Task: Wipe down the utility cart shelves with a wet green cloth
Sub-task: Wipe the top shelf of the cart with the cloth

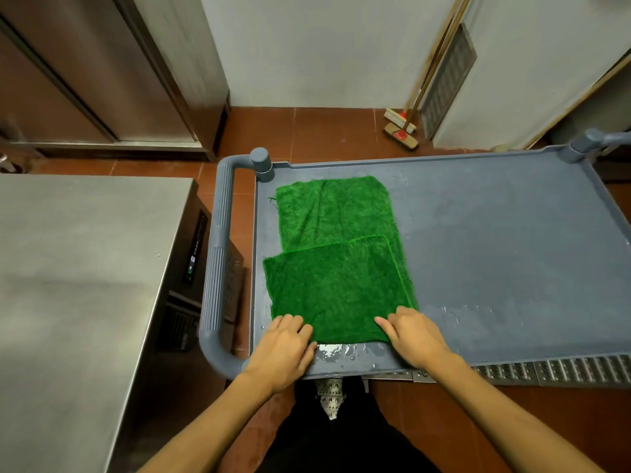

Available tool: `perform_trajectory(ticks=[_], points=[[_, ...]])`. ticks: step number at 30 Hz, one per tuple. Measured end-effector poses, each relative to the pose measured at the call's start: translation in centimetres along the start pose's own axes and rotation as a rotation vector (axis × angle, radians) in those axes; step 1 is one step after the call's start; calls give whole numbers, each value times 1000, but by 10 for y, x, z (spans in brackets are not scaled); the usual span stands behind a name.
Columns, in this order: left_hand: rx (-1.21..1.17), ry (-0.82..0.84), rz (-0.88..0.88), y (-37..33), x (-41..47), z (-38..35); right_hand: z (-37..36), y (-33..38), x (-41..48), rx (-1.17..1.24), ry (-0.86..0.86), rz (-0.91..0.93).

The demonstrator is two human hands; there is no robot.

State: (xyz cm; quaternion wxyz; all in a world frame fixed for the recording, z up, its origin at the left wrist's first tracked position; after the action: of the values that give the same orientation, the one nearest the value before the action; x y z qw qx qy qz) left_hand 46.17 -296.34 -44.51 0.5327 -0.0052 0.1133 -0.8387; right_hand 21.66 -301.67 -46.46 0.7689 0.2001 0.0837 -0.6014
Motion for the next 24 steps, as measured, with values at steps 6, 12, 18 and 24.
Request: perform_trajectory(ticks=[6,12,18,24], points=[[-123,-108,96,1,1,10,-17,-1,-23,102,-170,193],[-67,-43,104,1,1,6,-18,5,-13,95,-266,204],[52,155,180,-1,-4,-1,-10,11,-6,202,-211,183],[-119,340,245,-6,2,-4,10,15,-5,228,-107,132]])
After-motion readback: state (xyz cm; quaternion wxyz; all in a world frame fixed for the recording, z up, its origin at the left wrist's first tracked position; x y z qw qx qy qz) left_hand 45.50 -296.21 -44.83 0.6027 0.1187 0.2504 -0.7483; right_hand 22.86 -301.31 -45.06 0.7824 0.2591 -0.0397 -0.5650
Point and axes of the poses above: each hand's wrist, its own x-axis towards the middle knuckle, its own z-axis out of the back of the hand, y = z × x, the point moved 5 cm from there along x, towards the middle knuckle, and after that the axes turned 2 degrees about -z, right-handed, at the moved point
